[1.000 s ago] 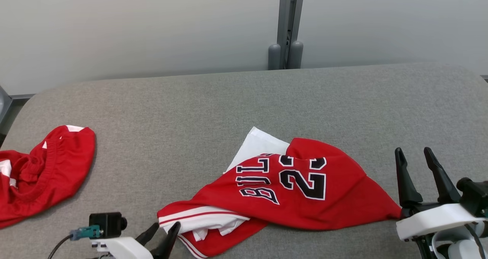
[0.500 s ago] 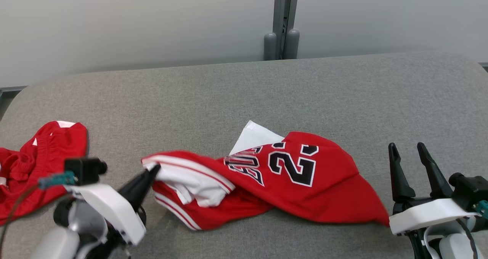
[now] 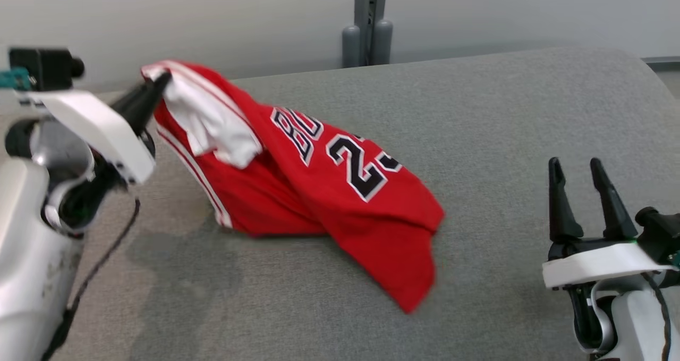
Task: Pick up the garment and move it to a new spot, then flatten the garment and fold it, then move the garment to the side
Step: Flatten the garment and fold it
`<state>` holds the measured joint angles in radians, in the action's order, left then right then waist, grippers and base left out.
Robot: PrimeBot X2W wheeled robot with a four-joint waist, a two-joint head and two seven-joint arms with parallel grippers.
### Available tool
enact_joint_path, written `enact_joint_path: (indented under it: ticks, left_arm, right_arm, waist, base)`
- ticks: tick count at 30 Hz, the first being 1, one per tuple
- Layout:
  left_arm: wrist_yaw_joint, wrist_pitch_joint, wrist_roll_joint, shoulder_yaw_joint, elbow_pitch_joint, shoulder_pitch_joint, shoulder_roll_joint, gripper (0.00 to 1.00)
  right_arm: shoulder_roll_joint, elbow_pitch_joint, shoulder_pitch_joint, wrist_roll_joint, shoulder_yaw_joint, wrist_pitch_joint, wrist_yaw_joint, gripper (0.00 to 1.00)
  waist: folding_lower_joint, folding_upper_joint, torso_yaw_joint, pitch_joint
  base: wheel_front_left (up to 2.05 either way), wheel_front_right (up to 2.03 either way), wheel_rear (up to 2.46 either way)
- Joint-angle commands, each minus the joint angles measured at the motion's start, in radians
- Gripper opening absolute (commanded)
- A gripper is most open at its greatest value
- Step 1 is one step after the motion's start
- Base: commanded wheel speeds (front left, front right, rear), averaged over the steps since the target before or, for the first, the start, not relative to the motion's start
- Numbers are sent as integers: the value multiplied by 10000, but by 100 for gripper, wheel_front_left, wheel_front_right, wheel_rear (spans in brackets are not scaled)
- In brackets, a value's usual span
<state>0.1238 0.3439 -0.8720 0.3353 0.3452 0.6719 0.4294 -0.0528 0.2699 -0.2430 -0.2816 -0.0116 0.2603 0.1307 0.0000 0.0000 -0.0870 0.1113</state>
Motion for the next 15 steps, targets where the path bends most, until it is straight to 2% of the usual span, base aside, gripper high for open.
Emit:
enact_joint_path:
  ticks: [1,4,7,15]
  left_arm:
    - [57,-265,63,-32,120,459,14,0]
    - [79,-733,-116,64,548,1178,-123,0]
    - [71,-736,-459,455,596,1375,-28,0]
    - [70,-133,-1429,1229,226,-978,933,0]
  right_arm:
    - [-21,-66,-59,35,-67,64,1,100]
    - [2,-201,-84,97,-183,59,1,100]
    - [7,-237,63,87,-223,60,1,100]
    - [2,-69,412,45,-229,60,1,100]
  waist:
    - [0,0,-149,109]
    - [0,0,-246,122]
    - [0,0,-272,58]
    - [0,0,59,-139]
  base:
    - [0,0,0]
    - [0,0,0]
    - [0,0,0]
    - [0,0,0]
